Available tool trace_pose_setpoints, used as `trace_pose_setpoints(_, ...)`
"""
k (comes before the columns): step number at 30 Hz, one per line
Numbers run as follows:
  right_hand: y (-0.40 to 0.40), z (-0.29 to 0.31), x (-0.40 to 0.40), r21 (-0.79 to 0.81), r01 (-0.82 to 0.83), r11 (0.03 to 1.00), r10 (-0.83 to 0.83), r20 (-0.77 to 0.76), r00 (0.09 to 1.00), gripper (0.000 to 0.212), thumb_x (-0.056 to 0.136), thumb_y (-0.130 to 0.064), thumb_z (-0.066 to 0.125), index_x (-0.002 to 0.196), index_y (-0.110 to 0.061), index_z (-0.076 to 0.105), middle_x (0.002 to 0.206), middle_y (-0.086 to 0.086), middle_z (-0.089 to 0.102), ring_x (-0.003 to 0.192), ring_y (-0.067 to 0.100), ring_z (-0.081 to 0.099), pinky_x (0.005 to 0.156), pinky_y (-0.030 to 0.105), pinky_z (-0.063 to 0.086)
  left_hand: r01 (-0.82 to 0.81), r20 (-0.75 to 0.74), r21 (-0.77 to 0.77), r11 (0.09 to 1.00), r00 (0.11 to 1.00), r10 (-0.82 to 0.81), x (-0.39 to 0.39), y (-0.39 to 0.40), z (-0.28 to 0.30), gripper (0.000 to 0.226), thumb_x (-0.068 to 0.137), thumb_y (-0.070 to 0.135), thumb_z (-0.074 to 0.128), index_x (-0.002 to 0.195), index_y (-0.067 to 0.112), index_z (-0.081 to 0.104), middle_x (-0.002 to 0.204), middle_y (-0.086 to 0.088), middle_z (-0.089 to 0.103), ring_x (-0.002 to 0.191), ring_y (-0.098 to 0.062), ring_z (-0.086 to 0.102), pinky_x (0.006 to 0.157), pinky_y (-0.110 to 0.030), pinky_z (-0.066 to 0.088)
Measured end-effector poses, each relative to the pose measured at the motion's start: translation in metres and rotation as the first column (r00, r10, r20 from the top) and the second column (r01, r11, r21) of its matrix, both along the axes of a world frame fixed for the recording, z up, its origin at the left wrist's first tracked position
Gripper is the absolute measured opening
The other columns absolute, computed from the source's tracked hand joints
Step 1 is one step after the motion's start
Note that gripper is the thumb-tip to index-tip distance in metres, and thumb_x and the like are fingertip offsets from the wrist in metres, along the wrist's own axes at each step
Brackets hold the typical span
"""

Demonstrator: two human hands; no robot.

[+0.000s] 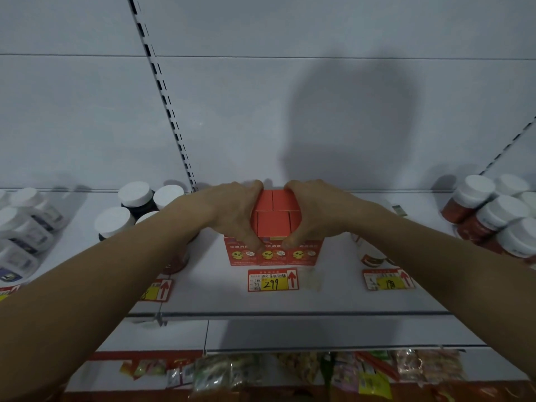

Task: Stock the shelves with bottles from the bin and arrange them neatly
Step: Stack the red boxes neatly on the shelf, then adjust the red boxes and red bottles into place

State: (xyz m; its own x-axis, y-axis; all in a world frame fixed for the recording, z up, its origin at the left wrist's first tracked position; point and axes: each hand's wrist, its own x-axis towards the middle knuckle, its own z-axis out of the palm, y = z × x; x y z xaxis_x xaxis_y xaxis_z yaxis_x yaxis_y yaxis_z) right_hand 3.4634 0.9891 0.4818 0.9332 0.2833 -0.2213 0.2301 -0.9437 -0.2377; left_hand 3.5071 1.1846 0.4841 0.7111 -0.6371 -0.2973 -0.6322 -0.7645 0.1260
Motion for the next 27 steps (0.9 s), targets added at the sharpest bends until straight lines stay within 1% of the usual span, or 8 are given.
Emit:
trace_pose_setpoints(3, 0.0, 0.0, -0.002, -0.008, -0.005, 1.0, 0.005, -0.005, 1.0, 0.103, 0.053, -0.064, 0.091, 0.134, -0.02, 0.044, 0.119, -0.002, 0.061, 0.098, 0.019, 0.062, 0.083, 0.039, 0.059, -0.014, -0.009, 0.002, 1.0, 1.0, 0.014, -0.003, 0.0, 0.001, 0.098, 0.057, 0.068, 0.085, 0.128, 0.024, 0.034, 0.104, 0.01, 0.056, 0.084, -0.012, 0.057, 0.065, -0.021, 0.042)
trace_pose_setpoints(8, 0.001, -0.001, 0.0, -0.044, -0.004, 0.999, 0.002, -0.033, 0.999, 0.104, 0.05, -0.066, 0.09, 0.131, -0.021, 0.044, 0.117, -0.002, 0.061, 0.097, 0.02, 0.063, 0.083, 0.041, 0.06, -0.041, -0.019, 0.022, 0.999, 0.999, 0.041, -0.007, -0.001, 0.001, 0.097, 0.056, 0.069, 0.085, 0.125, 0.024, 0.033, 0.099, 0.011, 0.054, 0.079, -0.009, 0.056, 0.065, -0.023, 0.045)
trace_pose_setpoints(15, 0.005, 0.006, -0.001, -0.105, -0.003, 0.994, -0.007, -0.092, 0.996, 0.109, 0.055, -0.066, 0.089, 0.139, -0.02, 0.037, 0.123, 0.001, 0.055, 0.104, 0.022, 0.059, 0.088, 0.042, 0.057, -0.059, 0.055, 0.093, 0.994, 0.997, 0.054, -0.014, -0.002, 0.001, 0.102, 0.055, 0.075, 0.08, 0.13, 0.024, 0.033, 0.107, 0.006, 0.062, 0.087, -0.017, 0.062, 0.078, -0.034, 0.055)
trace_pose_setpoints(18, 0.005, 0.013, -0.003, -0.114, -0.004, 0.993, -0.011, -0.135, 0.991, 0.118, 0.055, -0.068, 0.087, 0.146, -0.02, 0.03, 0.133, 0.004, 0.05, 0.113, 0.025, 0.057, 0.095, 0.044, 0.055, -0.075, 0.089, 0.144, 0.987, 0.994, 0.063, -0.02, -0.002, 0.006, 0.117, 0.05, 0.083, 0.076, 0.139, 0.024, 0.027, 0.114, 0.005, 0.061, 0.094, -0.019, 0.062, 0.087, -0.042, 0.056)
trace_pose_setpoints(20, 0.002, 0.021, -0.006, -0.083, -0.009, 0.996, -0.004, -0.149, 0.989, 0.129, 0.055, -0.072, 0.084, 0.154, -0.019, 0.02, 0.147, 0.007, 0.042, 0.126, 0.029, 0.051, 0.103, 0.047, 0.05, -0.104, 0.125, 0.186, 0.977, 0.989, 0.082, -0.025, 0.002, 0.014, 0.133, 0.047, 0.09, 0.071, 0.148, 0.023, 0.016, 0.122, 0.001, 0.056, 0.106, -0.023, 0.06, 0.092, -0.044, 0.053)
trace_pose_setpoints(22, 0.0, 0.031, -0.009, -0.071, -0.035, 0.997, 0.026, -0.121, 0.992, 0.132, 0.058, -0.075, 0.078, 0.158, -0.017, 0.014, 0.159, 0.006, 0.031, 0.139, 0.03, 0.042, 0.111, 0.049, 0.043, -0.138, 0.168, 0.195, 0.971, 0.98, 0.106, -0.03, 0.012, 0.025, 0.142, 0.046, 0.097, 0.062, 0.154, 0.025, 0.005, 0.134, -0.005, 0.05, 0.119, -0.027, 0.056, 0.096, -0.045, 0.05)
trace_pose_setpoints(24, 0.0, 0.041, -0.012, -0.107, -0.085, 0.991, 0.076, -0.086, 0.993, 0.13, 0.061, -0.078, 0.073, 0.159, -0.015, 0.015, 0.163, 0.004, 0.026, 0.144, 0.027, 0.035, 0.116, 0.048, 0.037, -0.161, 0.222, 0.188, 0.969, 0.968, 0.118, -0.033, 0.029, 0.036, 0.14, 0.049, 0.101, 0.051, 0.155, 0.024, 0.004, 0.138, -0.006, 0.047, 0.124, -0.028, 0.052, 0.099, -0.046, 0.048)
trace_pose_setpoints(27, 0.009, 0.048, -0.013, -0.137, -0.154, 0.979, 0.143, -0.086, 0.986, 0.123, 0.063, -0.08, 0.071, 0.155, -0.013, 0.025, 0.158, 0.003, 0.033, 0.14, 0.026, 0.04, 0.114, 0.047, 0.039, -0.22, 0.318, 0.215, 0.952, 0.937, 0.145, -0.041, 0.06, 0.049, 0.136, 0.055, 0.103, 0.034, 0.158, 0.021, 0.002, 0.143, -0.008, 0.044, 0.127, -0.029, 0.047, 0.101, -0.045, 0.046)
